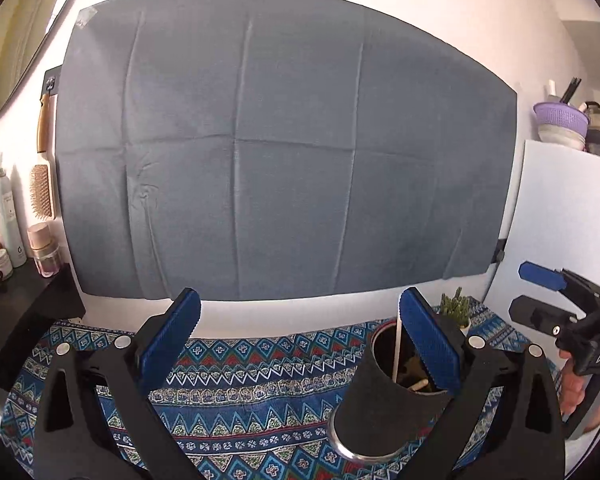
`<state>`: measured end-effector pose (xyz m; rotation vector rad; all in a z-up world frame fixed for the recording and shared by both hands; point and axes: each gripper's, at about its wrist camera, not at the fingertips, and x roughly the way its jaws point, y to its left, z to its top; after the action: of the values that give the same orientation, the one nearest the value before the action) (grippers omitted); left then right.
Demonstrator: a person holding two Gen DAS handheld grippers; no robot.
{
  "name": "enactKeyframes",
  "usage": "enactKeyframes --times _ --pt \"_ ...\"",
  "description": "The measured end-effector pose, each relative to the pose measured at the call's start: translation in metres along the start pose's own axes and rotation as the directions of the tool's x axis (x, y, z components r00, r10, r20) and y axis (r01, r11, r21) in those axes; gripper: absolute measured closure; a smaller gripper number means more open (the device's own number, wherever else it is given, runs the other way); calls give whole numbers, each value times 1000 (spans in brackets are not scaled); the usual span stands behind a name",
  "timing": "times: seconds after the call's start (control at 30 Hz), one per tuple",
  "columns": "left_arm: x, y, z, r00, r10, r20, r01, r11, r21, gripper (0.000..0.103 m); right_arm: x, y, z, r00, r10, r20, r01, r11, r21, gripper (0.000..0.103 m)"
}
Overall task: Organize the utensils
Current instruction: 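Drop both sticks into the black holder by opening both grippers, then lower both grippers to the remaining sticks and grasp one stick each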
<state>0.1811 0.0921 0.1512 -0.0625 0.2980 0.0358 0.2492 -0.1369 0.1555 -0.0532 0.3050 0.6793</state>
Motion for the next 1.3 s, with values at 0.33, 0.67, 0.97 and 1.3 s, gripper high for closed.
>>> enactKeyframes --times 0.33,0.67,0.97,1.3 --pt "5 -7 -52 943 -125 -308 127 992 -15 6 8 3 -47 953 -40 -302 34 999 -25 8" --pt "1 -33 -114 868 -118 -483 190 976 103 6 14 16 -140 824 -12 -567 -10 999 -37 8" --pt "13 -58 -164 777 -53 -627 216 959 186 6 10 35 -183 751 -21 -660 -54 994 -93 8" --pt "10 -75 -191 724 -46 -688 270 937 222 6 10 42 -204 723 -47 -689 -58 990 -128 8"
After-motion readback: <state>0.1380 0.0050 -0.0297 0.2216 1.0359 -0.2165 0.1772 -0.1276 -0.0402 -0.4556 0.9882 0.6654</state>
